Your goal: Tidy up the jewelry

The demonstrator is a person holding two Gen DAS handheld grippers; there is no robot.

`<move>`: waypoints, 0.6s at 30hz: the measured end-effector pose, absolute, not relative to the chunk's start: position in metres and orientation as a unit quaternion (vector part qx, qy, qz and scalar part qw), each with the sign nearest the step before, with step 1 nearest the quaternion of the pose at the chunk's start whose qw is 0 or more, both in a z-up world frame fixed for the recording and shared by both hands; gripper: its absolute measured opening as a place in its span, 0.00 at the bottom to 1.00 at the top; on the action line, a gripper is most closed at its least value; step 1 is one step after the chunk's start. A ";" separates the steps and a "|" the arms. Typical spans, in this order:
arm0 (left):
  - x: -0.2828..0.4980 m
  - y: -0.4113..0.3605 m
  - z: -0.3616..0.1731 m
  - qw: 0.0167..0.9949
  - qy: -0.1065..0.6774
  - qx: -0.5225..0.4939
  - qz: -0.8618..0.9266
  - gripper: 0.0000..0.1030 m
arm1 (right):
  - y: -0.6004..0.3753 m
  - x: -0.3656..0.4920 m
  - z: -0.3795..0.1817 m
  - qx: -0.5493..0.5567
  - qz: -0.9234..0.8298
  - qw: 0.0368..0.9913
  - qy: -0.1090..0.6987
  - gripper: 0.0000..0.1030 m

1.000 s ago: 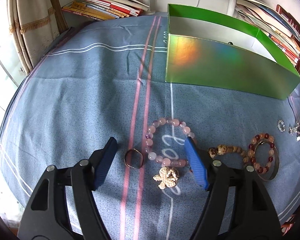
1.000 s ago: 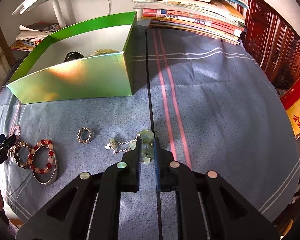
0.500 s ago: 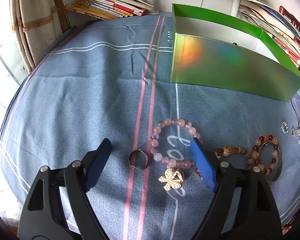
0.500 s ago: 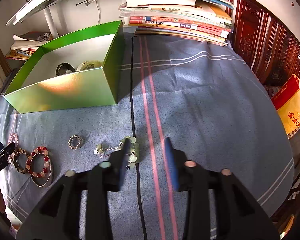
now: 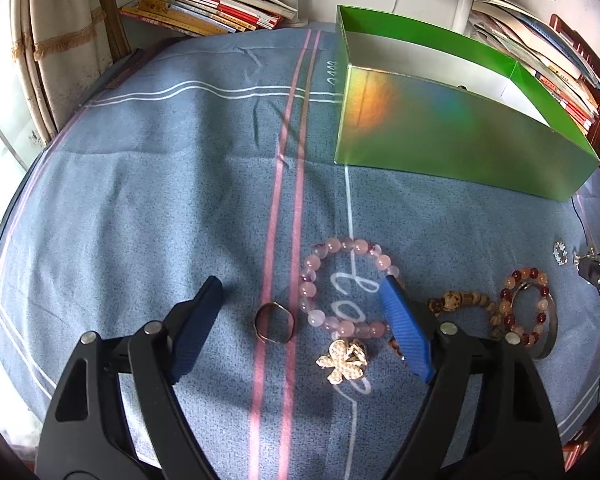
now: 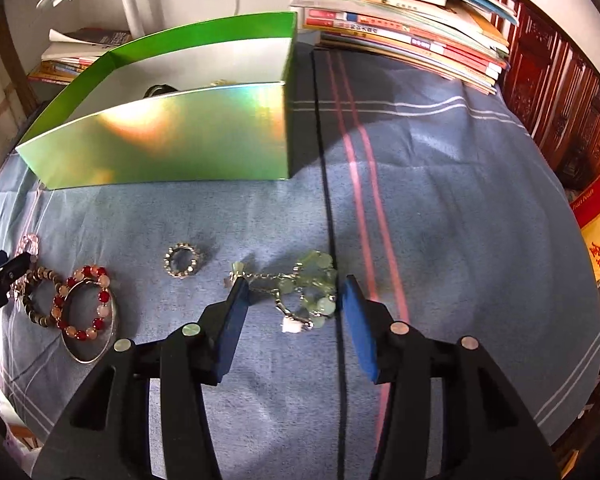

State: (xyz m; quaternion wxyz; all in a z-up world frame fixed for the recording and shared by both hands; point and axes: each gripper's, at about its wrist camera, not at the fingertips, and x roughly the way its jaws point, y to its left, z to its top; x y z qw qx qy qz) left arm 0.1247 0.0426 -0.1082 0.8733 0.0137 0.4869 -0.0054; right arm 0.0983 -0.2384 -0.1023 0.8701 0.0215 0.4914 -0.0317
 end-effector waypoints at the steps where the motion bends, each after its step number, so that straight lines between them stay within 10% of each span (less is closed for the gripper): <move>1: 0.124 0.042 -0.108 0.874 0.486 0.015 -0.008 0.73 | -0.237 0.098 -0.102 0.020 -0.030 0.871 0.490 0.47; 8: 0.117 0.022 -0.104 0.874 0.483 0.030 -0.027 0.49 | -0.235 0.097 -0.102 0.020 -0.024 0.871 0.490 0.47; 18: 0.115 0.010 -0.109 0.876 0.479 0.037 -0.040 0.72 | -0.230 0.099 -0.102 0.018 -0.023 0.872 0.489 0.52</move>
